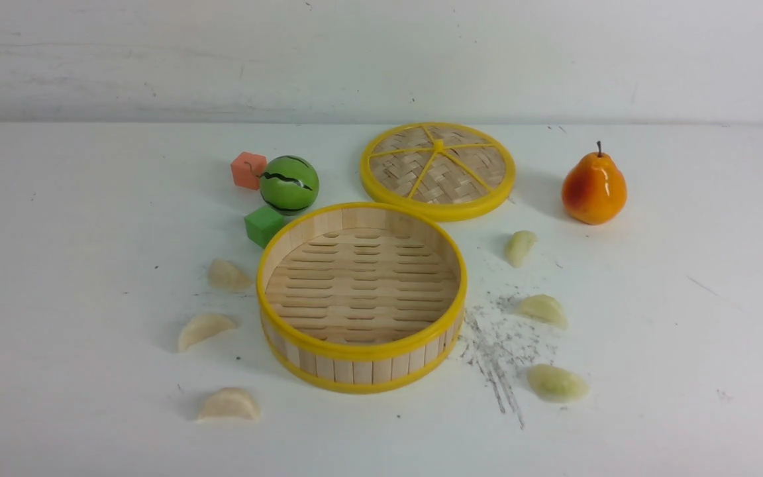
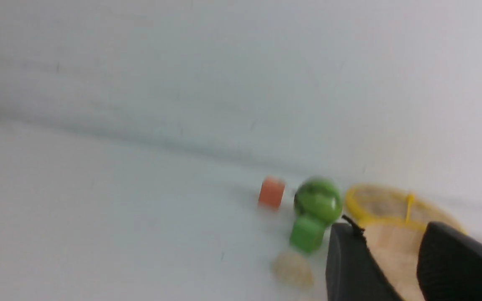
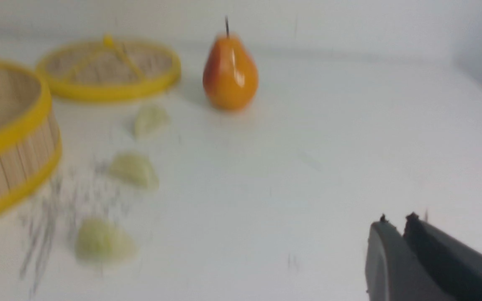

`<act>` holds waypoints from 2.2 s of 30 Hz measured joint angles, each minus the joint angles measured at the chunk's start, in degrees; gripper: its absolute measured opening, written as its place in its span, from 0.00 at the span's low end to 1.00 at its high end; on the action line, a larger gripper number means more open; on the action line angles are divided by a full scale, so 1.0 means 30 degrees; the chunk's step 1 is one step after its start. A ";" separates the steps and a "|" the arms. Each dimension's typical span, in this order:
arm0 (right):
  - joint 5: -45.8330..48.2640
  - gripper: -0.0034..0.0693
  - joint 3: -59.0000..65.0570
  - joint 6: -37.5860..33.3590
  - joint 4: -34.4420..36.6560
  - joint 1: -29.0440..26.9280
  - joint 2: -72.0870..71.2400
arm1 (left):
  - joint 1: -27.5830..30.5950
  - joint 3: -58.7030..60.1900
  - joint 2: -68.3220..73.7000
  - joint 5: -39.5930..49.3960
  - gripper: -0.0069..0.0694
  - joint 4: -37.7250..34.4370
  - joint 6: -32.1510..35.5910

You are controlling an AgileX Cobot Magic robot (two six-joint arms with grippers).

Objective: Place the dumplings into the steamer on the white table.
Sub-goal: 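Reach for and grasp a dumpling on the table with the left gripper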

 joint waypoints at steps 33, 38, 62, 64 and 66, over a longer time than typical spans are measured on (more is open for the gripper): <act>0.0444 0.19 -0.6885 1.0010 -0.6932 0.0308 0.5319 | 0.0000 -1.0096 0.8957 0.4721 0.07 -0.1762 -0.5808; 0.0914 0.20 -0.6908 1.0831 -0.6948 0.0367 0.6407 | 0.0000 -1.0175 1.2998 0.9086 0.07 -0.2443 -0.5230; 1.2257 0.02 -1.1243 -0.7124 0.7179 0.7310 1.9411 | -0.4947 -1.9827 2.8435 1.9413 0.21 -0.5191 0.8308; 1.2689 0.02 -1.1243 -0.8212 0.8813 0.7310 1.9474 | -0.6149 -2.0522 2.9394 1.9105 0.30 -0.1828 0.8372; 1.3040 0.02 -1.1258 -0.9109 0.9630 0.7310 1.9437 | -0.6623 -2.0743 2.9993 1.8805 0.36 -0.0217 0.8373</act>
